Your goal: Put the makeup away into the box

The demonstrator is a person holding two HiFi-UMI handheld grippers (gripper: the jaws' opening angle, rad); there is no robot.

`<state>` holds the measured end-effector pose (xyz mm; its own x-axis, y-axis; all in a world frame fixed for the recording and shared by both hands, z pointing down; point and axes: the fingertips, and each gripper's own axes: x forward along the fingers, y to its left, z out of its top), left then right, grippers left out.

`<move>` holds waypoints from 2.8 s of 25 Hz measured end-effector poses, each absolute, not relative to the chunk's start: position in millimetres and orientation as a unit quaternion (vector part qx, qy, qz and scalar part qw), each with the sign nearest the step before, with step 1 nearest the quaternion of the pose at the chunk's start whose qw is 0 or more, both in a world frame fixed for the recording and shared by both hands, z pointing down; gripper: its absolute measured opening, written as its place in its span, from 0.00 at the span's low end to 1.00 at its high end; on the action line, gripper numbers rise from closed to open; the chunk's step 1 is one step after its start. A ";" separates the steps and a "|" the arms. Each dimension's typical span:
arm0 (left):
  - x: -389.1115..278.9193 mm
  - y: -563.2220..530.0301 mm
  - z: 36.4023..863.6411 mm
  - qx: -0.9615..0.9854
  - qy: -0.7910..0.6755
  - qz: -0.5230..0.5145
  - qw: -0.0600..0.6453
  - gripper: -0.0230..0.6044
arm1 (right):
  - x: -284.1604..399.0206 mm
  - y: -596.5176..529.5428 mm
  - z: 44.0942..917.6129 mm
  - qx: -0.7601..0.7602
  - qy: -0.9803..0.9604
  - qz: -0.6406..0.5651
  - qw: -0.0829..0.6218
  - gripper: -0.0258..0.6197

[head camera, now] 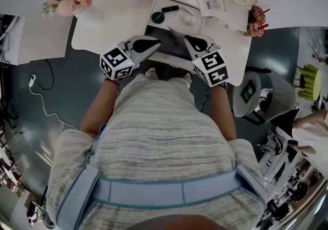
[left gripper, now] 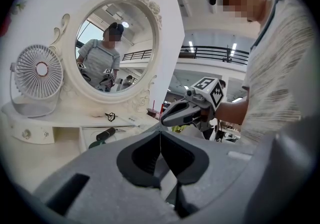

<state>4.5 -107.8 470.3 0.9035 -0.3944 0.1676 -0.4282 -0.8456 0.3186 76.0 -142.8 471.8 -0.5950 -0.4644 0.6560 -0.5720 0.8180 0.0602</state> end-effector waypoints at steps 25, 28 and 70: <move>-28.2 -106.8 480.4 0.947 -0.254 0.053 0.187 0.06 | -5.1 -107.1 563.3 0.227 -0.884 0.034 0.408 0.05; -27.1 -106.2 482.4 0.947 -0.253 0.055 0.188 0.06 | -4.2 -114.1 570.7 0.239 -0.881 0.040 0.407 0.05; -7.2 -112.0 478.4 0.953 -0.237 0.068 0.174 0.06 | 47.6 -136.9 503.3 0.314 -0.893 0.097 0.309 0.26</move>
